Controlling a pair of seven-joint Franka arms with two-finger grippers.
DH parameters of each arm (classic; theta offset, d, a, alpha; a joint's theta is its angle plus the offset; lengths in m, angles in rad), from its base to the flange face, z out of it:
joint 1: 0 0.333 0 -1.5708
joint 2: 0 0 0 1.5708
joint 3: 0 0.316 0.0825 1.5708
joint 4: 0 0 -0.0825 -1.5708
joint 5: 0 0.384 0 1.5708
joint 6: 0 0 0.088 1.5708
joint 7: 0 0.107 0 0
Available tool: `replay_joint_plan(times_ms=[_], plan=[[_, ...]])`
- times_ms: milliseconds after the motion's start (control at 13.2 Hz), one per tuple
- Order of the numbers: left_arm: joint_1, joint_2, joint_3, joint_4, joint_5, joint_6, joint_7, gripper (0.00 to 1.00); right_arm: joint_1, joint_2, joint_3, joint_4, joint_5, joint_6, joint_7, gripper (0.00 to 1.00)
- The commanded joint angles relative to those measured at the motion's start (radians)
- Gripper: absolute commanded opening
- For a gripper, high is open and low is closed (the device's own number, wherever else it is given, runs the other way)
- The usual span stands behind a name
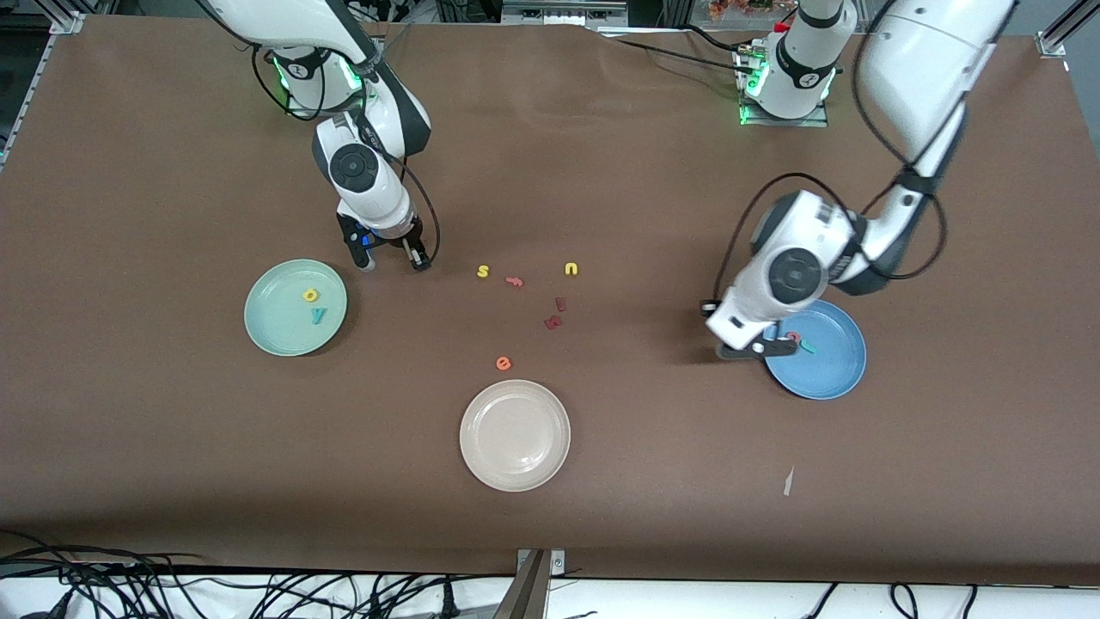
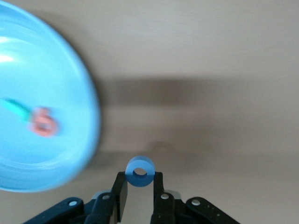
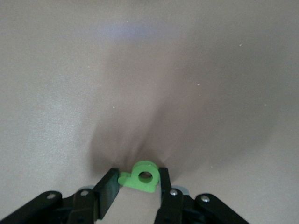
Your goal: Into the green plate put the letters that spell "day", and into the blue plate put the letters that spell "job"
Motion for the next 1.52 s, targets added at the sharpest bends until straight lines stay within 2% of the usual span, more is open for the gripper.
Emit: replay_joint_plan(times_ms=[0, 76, 152, 227, 303, 379, 531, 682, 758, 834, 910, 1213, 1289, 1440], plan=[[0.096, -0.034, -0.015, -0.002, -0.021, -0.047, 0.213, 0.16, -0.004, -0.052, -0.007, -0.003, -0.008, -0.044, -0.013, 0.00], [0.114, -0.028, -0.012, -0.003, -0.009, -0.048, 0.256, 0.16, -0.005, -0.080, -0.013, 0.005, -0.008, -0.088, -0.039, 0.00], [0.118, -0.020, -0.004, -0.005, 0.003, -0.050, 0.312, 0.26, -0.007, -0.103, -0.047, 0.011, -0.010, -0.129, -0.079, 0.00], [0.129, -0.014, 0.001, 0.000, 0.019, -0.060, 0.366, 0.76, -0.007, -0.120, -0.074, 0.014, -0.017, -0.159, -0.112, 0.00], [0.140, -0.016, 0.001, 0.003, 0.022, -0.074, 0.393, 1.00, -0.010, -0.131, -0.114, 0.020, -0.034, -0.183, -0.145, 0.00], [0.155, -0.020, 0.001, 0.029, 0.020, -0.101, 0.394, 1.00, -0.011, -0.138, -0.161, 0.020, -0.065, -0.194, -0.186, 0.00], [0.157, -0.004, 0.002, 0.151, 0.013, -0.241, 0.393, 1.00, -0.022, -0.143, -0.267, 0.017, -0.087, -0.208, -0.325, 0.00], [0.160, -0.003, 0.007, 0.233, 0.014, -0.354, 0.390, 1.00, -0.040, -0.143, -0.291, 0.017, -0.085, -0.262, -0.431, 0.00], [0.163, -0.007, 0.007, 0.264, 0.011, -0.388, 0.387, 1.00, -0.050, -0.143, -0.291, 0.017, -0.085, -0.260, -0.438, 0.19], [0.164, -0.008, 0.007, 0.288, 0.011, -0.424, 0.385, 1.00, -0.054, -0.140, -0.291, 0.017, -0.084, -0.257, -0.438, 0.74], [0.166, -0.011, 0.007, 0.305, 0.009, -0.450, 0.384, 1.00, -0.054, -0.138, -0.291, 0.019, -0.087, -0.254, -0.435, 0.99], [0.183, -0.103, 0.008, 0.324, -0.018, -0.537, 0.331, 1.00, -0.085, -0.145, -0.291, 0.077, -0.099, -0.263, -0.464, 0.99], [0.180, -0.141, 0.040, 0.324, -0.062, -0.545, 0.348, 1.00, -0.102, -0.149, -0.291, 0.113, -0.100, -0.294, -0.479, 0.99], [0.160, -0.224, 0.152, 0.307, -0.192, -0.545, 0.376, 1.00, -0.146, -0.157, -0.282, 0.234, -0.100, -0.422, -0.527, 0.99]])
